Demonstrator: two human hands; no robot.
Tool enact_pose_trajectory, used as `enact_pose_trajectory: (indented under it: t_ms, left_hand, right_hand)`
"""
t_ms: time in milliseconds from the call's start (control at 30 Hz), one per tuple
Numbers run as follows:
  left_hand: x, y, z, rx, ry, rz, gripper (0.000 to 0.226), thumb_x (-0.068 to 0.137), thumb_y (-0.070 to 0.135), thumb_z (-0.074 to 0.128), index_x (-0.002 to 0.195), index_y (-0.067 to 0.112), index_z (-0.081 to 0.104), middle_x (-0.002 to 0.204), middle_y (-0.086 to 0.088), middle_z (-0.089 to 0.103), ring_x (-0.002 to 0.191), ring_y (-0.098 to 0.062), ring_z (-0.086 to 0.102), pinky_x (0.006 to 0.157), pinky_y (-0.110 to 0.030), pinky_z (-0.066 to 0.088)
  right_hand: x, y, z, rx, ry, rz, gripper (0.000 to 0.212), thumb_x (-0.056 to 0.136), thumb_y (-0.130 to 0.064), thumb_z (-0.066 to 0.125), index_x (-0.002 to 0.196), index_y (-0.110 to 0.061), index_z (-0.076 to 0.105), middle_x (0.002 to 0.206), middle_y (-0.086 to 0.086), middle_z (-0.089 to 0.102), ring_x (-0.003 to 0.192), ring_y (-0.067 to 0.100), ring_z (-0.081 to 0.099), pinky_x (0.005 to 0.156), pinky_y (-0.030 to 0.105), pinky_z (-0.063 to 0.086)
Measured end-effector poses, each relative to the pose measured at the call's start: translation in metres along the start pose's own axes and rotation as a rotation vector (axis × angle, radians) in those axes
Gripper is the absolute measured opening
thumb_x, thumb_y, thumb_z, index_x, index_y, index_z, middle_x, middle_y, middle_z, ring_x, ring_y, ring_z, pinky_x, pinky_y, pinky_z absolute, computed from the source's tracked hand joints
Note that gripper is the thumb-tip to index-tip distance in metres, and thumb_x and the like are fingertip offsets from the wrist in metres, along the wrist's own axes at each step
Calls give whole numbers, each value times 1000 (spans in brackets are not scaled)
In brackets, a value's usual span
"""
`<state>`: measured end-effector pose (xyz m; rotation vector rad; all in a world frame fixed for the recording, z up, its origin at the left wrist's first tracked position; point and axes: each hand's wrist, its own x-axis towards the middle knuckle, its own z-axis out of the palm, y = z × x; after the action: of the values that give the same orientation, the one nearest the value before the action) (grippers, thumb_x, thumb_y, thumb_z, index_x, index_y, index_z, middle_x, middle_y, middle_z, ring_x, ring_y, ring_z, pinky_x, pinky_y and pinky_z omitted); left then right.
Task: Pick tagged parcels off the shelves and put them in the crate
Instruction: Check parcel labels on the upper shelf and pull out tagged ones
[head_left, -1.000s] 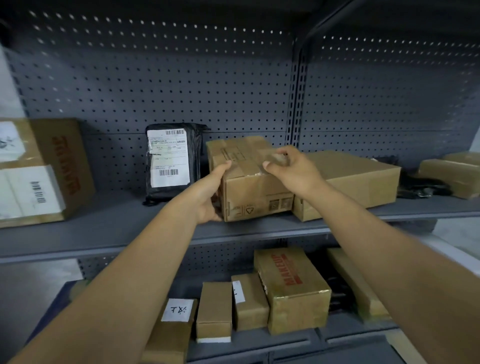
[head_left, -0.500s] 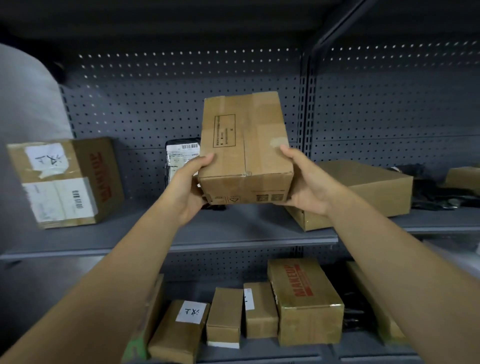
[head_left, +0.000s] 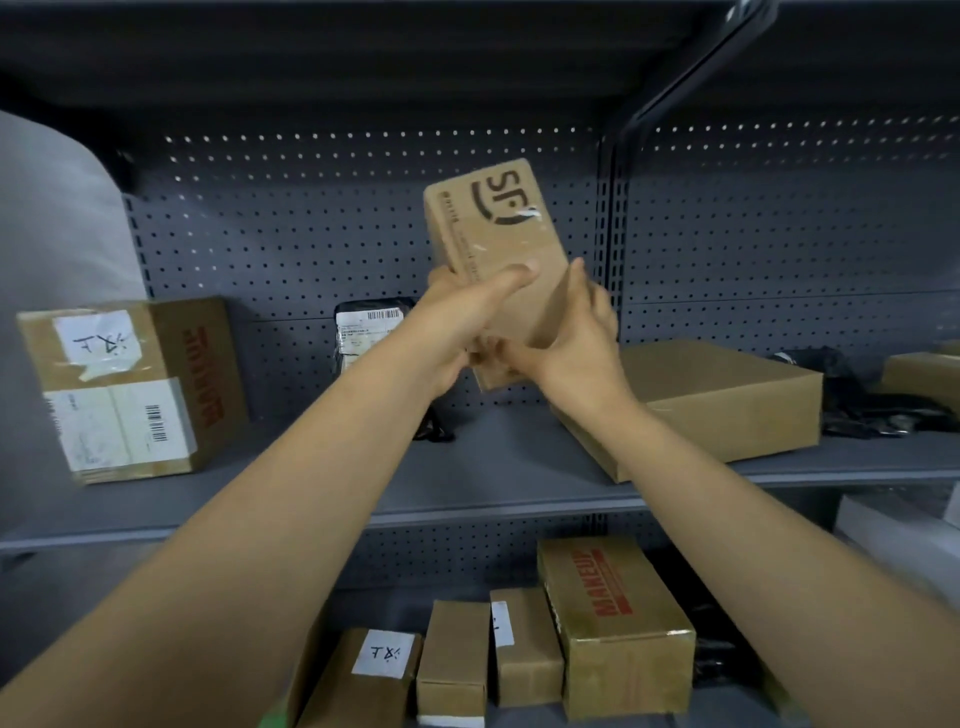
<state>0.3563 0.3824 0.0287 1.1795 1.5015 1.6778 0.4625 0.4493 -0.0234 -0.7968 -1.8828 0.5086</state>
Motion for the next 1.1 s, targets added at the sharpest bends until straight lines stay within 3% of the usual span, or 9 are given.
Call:
enact_pose_trajectory:
  t_ms: [133,267,333,500,600,700,800,967,1100]
  left_hand:
    - [9,-12,-22,-126,107,-63,133,29,70,88,143,20,39,122,-3,68,104,-25,69,86,-48,58]
    - [16,-34,-27,-226,265,-33,119,53,58,87,147,20,24,124,0,61,105,-20,64,95,-47,53]
    - [18,-39,-32,-279,250,-33,111,50,56,84,143,22,32,120,0,65,104,-21,66,95,-49,52]
    - [13,-40,-52,-274,132,-36,63,80,50,71,134,24,51,119,-1,68,108,-22,66,89,-45,56]
    - [9,-41,-63,-266,42,-46,48,86,51,63,126,24,59,121,-5,67,109,-25,65,79,-41,57]
    - [8,-46,-70,-255,15,-10,53,85,52,65,130,25,58,121,-3,68,109,-25,66,81,-43,58]
    - [8,-57,-81,-121,13,21,77,74,56,73,143,35,44,125,4,66,116,-23,62,85,-48,58]
    - [1,-83,-95,98,-42,-125,112,50,74,80,147,53,27,146,8,50,134,-24,46,106,-61,39]
    - [-3,-101,-109,238,-65,-96,105,74,36,84,151,50,15,135,7,54,116,-17,60,90,-47,55]
  right_hand:
    - [-15,-4,-4,116,-105,-202,74,88,-28,68,153,-23,33,156,-6,35,143,11,31,118,32,30]
    - [-21,-14,-6,134,-255,-294,54,91,-15,67,142,-20,53,151,-9,44,137,-4,33,105,-2,19]
    - [-16,-15,-10,224,-305,-250,44,92,-14,64,135,-20,60,145,-10,51,133,-4,40,108,5,26]
    - [7,0,-28,123,-14,10,57,90,-33,66,143,-25,46,147,-3,43,137,16,38,112,29,32]
    - [14,12,-32,239,-210,236,86,78,-61,66,150,-29,32,149,-6,45,133,15,47,109,31,35]
    - [11,20,-29,338,-331,262,64,78,-61,67,132,-30,54,122,-11,67,112,11,63,104,36,47]
    - [3,26,-21,301,-340,216,33,91,-35,67,122,-29,59,111,-12,68,100,6,65,87,20,49]
    - [-19,39,21,330,-282,340,40,90,-17,68,126,-19,52,122,-2,64,115,16,60,102,32,47]
    - [-32,40,50,281,-298,371,54,89,-16,69,135,-15,41,129,3,60,118,19,57,102,32,46]
